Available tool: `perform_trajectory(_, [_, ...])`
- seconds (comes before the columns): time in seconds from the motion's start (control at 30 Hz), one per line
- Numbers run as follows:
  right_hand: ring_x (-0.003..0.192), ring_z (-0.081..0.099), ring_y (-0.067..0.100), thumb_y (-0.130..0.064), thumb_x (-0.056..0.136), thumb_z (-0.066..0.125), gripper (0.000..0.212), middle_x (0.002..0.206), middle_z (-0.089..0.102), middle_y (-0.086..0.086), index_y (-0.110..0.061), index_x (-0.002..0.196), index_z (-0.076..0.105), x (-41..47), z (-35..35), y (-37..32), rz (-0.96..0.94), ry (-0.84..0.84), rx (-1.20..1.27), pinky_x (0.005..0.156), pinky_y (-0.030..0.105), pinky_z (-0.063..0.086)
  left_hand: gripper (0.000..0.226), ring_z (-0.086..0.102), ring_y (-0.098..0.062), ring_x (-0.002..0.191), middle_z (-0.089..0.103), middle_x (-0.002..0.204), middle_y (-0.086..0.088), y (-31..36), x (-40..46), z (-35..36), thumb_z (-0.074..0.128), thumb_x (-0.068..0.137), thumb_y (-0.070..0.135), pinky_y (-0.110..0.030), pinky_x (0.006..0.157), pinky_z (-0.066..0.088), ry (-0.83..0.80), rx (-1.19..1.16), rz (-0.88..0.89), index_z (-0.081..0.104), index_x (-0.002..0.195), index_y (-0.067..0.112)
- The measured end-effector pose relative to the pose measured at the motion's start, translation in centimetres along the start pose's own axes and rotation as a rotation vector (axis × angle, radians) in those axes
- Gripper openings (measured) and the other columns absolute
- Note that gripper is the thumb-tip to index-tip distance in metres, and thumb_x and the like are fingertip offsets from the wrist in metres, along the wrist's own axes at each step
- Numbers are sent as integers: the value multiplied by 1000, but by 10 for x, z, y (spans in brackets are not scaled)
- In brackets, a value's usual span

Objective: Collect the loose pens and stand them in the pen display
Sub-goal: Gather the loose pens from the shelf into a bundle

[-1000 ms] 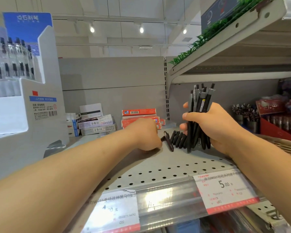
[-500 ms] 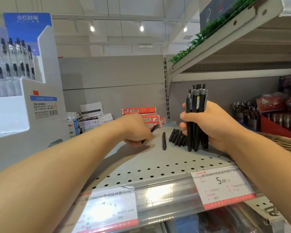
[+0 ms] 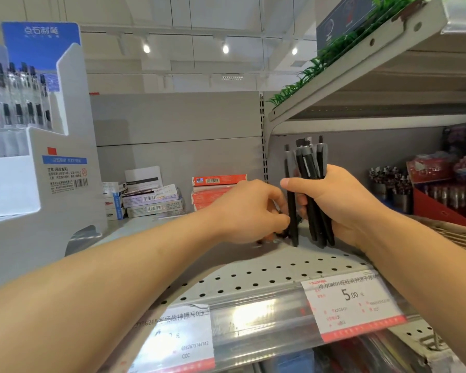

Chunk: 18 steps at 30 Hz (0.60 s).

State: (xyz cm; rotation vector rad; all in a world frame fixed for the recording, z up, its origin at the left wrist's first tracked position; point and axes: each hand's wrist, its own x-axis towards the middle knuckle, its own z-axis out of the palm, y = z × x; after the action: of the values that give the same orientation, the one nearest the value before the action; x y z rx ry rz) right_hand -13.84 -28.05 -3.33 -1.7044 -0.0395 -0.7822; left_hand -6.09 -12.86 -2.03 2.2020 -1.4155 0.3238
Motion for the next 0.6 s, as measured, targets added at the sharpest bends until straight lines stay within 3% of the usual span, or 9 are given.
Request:
perform_trajectory(0.1, [53, 50, 18, -17, 91, 73, 18, 55, 54, 1, -14, 77, 62, 0, 0, 1, -16, 30, -58, 59, 35, 47, 13, 62, 2, 65, 68, 72, 16, -8, 3, -5, 60, 88, 29, -21, 66, 52, 145, 63, -15, 73, 86, 27])
perform_trajectory(0.17, [54, 52, 18, -18, 92, 72, 17, 57, 55, 0, -14, 80, 61, 1, 1, 1, -20, 60, -89, 59, 34, 48, 15, 60, 0, 74, 66, 78, 16, -17, 5, -7, 59, 90, 30, -21, 65, 46, 189, 187, -38, 74, 92, 28])
perform_trajectory(0.3, [74, 60, 19, -19, 93, 69, 6, 80, 62, 3, -19, 95, 63, 2, 3, 1, -13, 76, -100, 64, 28, 47, 30, 56, -17, 93, 66, 106, 3, -30, 6, 2, 54, 95, 43, -29, 78, 44, -35, 355, -132, 68, 118, 29])
perform_trajectory(0.4, [91, 66, 23, -11, 93, 67, 15, 96, 67, 8, -20, 105, 64, 3, 2, 1, 14, 91, -5, 72, 31, 49, 38, 57, -23, 105, 65, 123, -2, -29, 8, 9, 55, 95, 40, -30, 85, 45, -127, 407, -187, 63, 128, 23])
perform_trajectory(0.5, [84, 69, 22, -10, 94, 69, 15, 84, 69, 5, -16, 106, 64, 3, 1, 2, 50, 62, 39, 76, 38, 57, 42, 59, -28, 114, 65, 126, -9, -30, 11, 5, 60, 90, 35, -39, 96, 52, -131, 461, -273, 64, 126, 13])
perform_trajectory(0.6, [75, 65, 21, -12, 93, 71, 13, 66, 66, -3, -15, 104, 64, 2, 0, 3, 57, 62, 3, 73, 37, 55, 42, 64, -27, 106, 68, 120, -10, -34, 9, -2, 64, 89, 35, -41, 94, 55, -110, 399, -348, 68, 121, 9])
